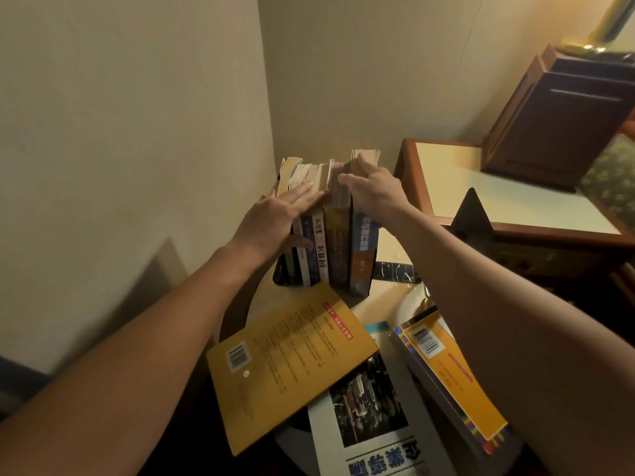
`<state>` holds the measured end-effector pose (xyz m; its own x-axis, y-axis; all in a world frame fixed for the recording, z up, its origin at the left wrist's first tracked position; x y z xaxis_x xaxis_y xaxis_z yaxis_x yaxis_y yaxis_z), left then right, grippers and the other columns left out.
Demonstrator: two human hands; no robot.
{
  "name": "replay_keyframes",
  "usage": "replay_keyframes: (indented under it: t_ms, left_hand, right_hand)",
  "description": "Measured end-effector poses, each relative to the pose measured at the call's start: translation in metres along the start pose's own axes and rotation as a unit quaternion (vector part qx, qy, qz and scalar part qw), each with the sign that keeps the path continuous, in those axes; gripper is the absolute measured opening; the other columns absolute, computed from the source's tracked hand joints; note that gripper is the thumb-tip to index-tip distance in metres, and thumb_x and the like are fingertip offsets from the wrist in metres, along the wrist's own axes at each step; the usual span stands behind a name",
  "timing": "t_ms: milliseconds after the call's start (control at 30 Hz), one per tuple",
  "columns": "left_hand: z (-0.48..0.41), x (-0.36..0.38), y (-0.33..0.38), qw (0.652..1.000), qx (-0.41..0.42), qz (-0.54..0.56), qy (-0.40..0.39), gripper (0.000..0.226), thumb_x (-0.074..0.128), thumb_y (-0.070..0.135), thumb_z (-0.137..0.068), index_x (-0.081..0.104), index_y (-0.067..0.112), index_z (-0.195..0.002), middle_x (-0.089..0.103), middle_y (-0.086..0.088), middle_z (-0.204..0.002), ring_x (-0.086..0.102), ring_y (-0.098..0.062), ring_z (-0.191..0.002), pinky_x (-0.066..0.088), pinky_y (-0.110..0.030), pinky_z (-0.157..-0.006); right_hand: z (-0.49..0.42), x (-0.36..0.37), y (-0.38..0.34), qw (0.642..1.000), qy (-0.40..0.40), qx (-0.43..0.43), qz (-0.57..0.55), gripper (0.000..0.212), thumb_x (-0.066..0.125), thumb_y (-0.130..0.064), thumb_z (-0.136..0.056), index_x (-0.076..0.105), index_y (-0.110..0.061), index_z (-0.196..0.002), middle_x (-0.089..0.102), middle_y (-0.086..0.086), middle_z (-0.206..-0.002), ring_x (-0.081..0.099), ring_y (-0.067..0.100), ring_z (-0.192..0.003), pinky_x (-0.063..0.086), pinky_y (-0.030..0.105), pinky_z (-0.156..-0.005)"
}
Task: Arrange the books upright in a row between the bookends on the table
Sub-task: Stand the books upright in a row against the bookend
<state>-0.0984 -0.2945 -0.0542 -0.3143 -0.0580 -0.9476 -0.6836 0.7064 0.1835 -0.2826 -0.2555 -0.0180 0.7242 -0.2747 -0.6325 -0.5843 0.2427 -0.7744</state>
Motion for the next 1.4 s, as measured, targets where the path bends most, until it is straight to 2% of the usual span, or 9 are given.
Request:
replay_keyframes:
  t_ms: [133, 300, 400, 533, 700, 1067, 1200, 1300, 1400]
  left_hand:
    - [0.003, -0.001, 0.0, 0.999, -0.002, -0.023, 0.023, 0.088, 0.08, 0.03, -0.08, 0.029, 0.042, -0.151, 0.032, 0.004, -0.16, 0.015, -0.043, -0.15, 0.029, -0.072, -0.108]
    - [0.008, -0.002, 0.008, 0.997, 0.002, -0.075, 0.012, 0.086, 0.074, 0.031, -0.087, 0.021, 0.035, -0.156, 0.025, -0.001, -0.163, 0.005, -0.037, -0.153, 0.007, -0.072, -0.116]
    - [0.018, -0.001, 0.022, 0.997, 0.007, -0.075, 0.011, 0.086, 0.068, 0.027, -0.092, 0.014, 0.03, -0.158, 0.021, -0.001, -0.165, 0.008, -0.035, -0.153, 0.007, -0.069, -0.117]
    - [0.046, 0.004, 0.049, 0.998, 0.007, -0.051, 0.039, 0.085, 0.069, 0.028, -0.089, 0.02, 0.026, -0.159, 0.02, -0.003, -0.165, 0.006, -0.032, -0.154, -0.001, -0.066, -0.116]
    - [0.086, 0.02, 0.081, 0.998, -0.013, -0.013, 0.056, 0.078, 0.067, 0.032, -0.088, 0.029, 0.023, -0.156, 0.024, -0.006, -0.164, 0.01, -0.033, -0.153, 0.008, -0.066, -0.119]
    - [0.129, 0.081, 0.189, 0.972, -0.031, 0.142, -0.186, 0.078, 0.054, 0.055, -0.096, 0.017, 0.025, -0.158, 0.021, 0.002, -0.165, 0.024, -0.019, -0.15, 0.027, -0.041, -0.121]
    - [0.13, 0.096, 0.219, 0.951, -0.119, 0.189, -0.214, 0.081, 0.053, 0.057, -0.095, 0.019, 0.019, -0.159, 0.003, -0.007, -0.168, 0.02, -0.028, -0.151, 0.025, -0.041, -0.119]
    - [0.139, 0.102, 0.242, 0.921, -0.195, 0.262, -0.21, 0.084, 0.06, 0.051, -0.094, 0.016, 0.022, -0.16, -0.008, -0.01, -0.167, 0.017, -0.033, -0.151, 0.026, -0.043, -0.118]
    - [0.146, 0.114, 0.254, 0.889, -0.257, 0.318, -0.206, 0.089, 0.063, 0.049, -0.092, 0.009, 0.03, -0.16, 0.012, -0.014, -0.165, 0.025, -0.034, -0.148, 0.028, -0.046, -0.118]
  right_hand:
    - [0.018, 0.001, 0.006, 0.999, -0.022, -0.021, -0.022, 0.067, 0.054, -0.042, -0.099, 0.023, -0.035, -0.158, 0.045, 0.01, -0.152, 0.052, 0.02, -0.119, 0.051, 0.029, -0.091]
    - [0.054, 0.002, 0.019, 0.996, -0.016, -0.078, 0.043, 0.068, 0.048, -0.06, -0.097, 0.022, -0.042, -0.157, 0.046, 0.014, -0.152, 0.059, 0.028, -0.123, 0.054, 0.044, -0.094]
    - [0.08, -0.005, 0.034, 0.993, -0.028, -0.111, 0.04, 0.066, 0.049, -0.054, -0.099, 0.02, -0.043, -0.157, 0.055, 0.007, -0.144, 0.064, 0.022, -0.112, 0.059, 0.04, -0.085]
    - [0.122, -0.019, 0.062, 0.987, -0.003, -0.149, 0.057, 0.071, 0.055, -0.04, -0.101, 0.014, -0.039, -0.159, 0.042, 0.002, -0.156, 0.049, 0.025, -0.135, 0.05, 0.039, -0.096]
    - [0.178, -0.034, 0.121, 0.988, 0.013, -0.114, 0.103, 0.063, 0.06, -0.037, -0.098, 0.034, -0.032, -0.154, 0.03, -0.002, -0.162, 0.034, 0.028, -0.147, 0.042, 0.051, -0.112]
    - [0.242, -0.075, 0.207, 0.983, -0.018, 0.044, 0.18, 0.058, 0.051, -0.048, -0.1, 0.037, -0.028, -0.153, 0.028, 0.004, -0.163, 0.026, 0.028, -0.149, 0.027, 0.045, -0.118]
    - [0.246, -0.085, 0.229, 0.97, -0.024, 0.064, 0.235, 0.046, 0.047, -0.052, -0.1, 0.047, -0.036, -0.143, 0.024, 0.005, -0.164, 0.013, 0.028, -0.153, 0.012, 0.055, -0.121]
    - [0.24, -0.094, 0.247, 0.969, -0.02, 0.081, 0.231, 0.052, 0.044, -0.057, -0.099, 0.038, -0.041, -0.148, 0.011, 0.005, -0.168, 0.0, 0.028, -0.155, 0.002, 0.059, -0.121]
    - [0.232, -0.103, 0.259, 0.968, -0.015, 0.095, 0.234, 0.06, 0.042, -0.063, -0.097, 0.031, -0.042, -0.153, 0.005, 0.005, -0.168, -0.005, 0.029, -0.154, -0.001, 0.06, -0.12]
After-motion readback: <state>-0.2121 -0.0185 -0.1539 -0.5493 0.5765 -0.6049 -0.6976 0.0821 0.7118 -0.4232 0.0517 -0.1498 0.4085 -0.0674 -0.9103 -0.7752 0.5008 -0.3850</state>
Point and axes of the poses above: each hand's wrist, its own z-axis away from the middle knuckle, its own x-axis out of the palm, y = z × x, the point moved 4 cm from there along -z, towards the middle knuckle
